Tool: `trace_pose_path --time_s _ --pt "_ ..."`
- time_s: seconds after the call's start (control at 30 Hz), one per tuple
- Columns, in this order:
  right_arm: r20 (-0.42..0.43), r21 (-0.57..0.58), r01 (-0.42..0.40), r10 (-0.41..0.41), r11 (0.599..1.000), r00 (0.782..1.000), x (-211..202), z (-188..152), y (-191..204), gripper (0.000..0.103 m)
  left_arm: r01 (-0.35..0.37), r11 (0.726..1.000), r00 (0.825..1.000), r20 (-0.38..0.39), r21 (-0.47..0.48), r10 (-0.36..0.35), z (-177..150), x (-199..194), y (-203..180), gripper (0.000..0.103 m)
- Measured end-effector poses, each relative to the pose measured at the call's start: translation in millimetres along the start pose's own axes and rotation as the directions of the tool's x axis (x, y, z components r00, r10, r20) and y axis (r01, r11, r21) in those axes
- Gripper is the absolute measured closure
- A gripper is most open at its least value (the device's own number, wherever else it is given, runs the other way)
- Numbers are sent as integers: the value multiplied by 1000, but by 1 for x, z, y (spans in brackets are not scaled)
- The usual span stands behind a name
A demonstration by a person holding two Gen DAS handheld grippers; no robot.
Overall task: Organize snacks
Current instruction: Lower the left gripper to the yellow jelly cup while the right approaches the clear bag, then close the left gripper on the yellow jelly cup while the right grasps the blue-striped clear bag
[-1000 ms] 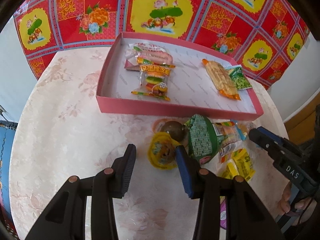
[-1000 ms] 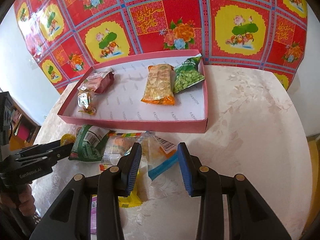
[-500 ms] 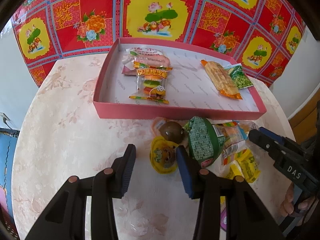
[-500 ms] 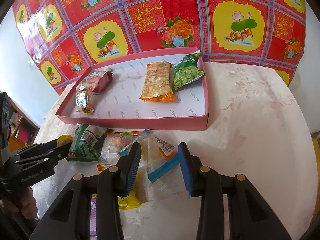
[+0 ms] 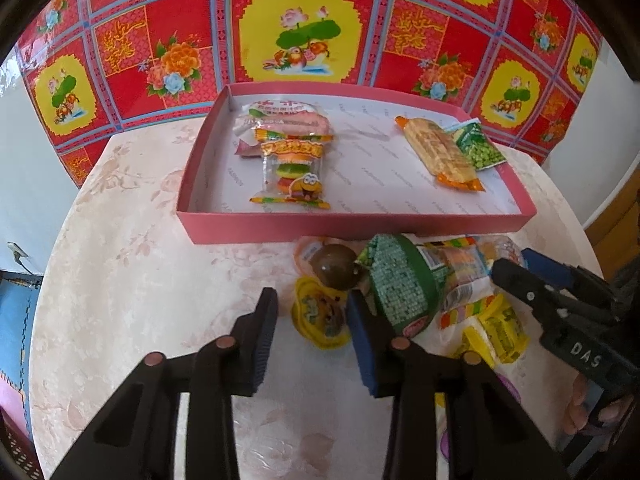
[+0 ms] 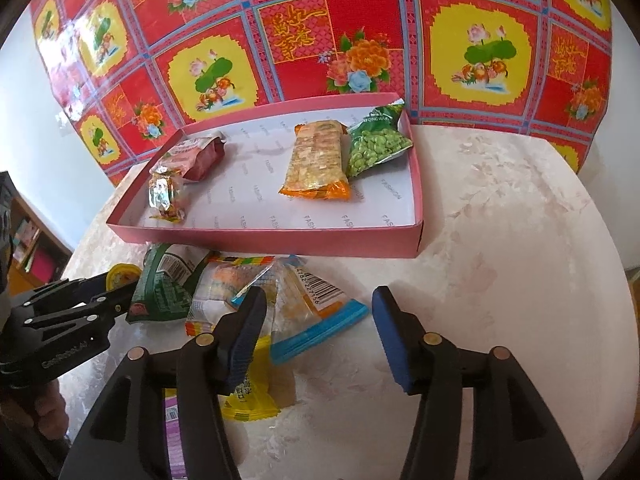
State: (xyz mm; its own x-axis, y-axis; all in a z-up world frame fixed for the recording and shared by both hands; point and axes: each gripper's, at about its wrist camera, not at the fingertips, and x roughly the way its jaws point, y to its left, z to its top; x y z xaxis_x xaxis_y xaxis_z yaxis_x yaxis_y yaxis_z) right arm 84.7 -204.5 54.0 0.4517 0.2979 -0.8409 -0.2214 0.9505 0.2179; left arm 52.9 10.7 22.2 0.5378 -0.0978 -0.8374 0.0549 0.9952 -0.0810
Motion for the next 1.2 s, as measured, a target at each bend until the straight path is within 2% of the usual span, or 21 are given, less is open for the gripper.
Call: trace_pose_path --time_s 0.2,0.4,0.5,0.53,0.63,0.87,1.2 --pt "19 -8 6 -6 1000 1000 -1 -2 0 46 5 1000 1000 8 5 -5 -2 -2 -2 77" --pt "20 -7 22 -22 1000 1000 -2 -2 1 51 33 999 999 10 -23 -33 -4 -5 3 78" --pt "20 -10 20 -19 1000 1000 -3 -3 2 62 41 999 999 13 -23 -40 -5 -8 4 78" --pt "19 -9 13 -13 1000 1000 -4 -3 2 69 41 999 999 13 -23 -41 -6 -9 4 78" --pt "17 -27 18 -18 999 1000 -4 -5 7 73 44 999 999 16 -29 -43 -7 -12 6 78" --pt "16 -6 4 -4 1000 1000 -6 -7 7 79 41 998 999 32 -47 -40 -10 -22 12 78" --pt "42 -6 20 -19 1000 999 -22 -15 10 80 35 998 998 56 -59 -32 -12 -34 15 78"
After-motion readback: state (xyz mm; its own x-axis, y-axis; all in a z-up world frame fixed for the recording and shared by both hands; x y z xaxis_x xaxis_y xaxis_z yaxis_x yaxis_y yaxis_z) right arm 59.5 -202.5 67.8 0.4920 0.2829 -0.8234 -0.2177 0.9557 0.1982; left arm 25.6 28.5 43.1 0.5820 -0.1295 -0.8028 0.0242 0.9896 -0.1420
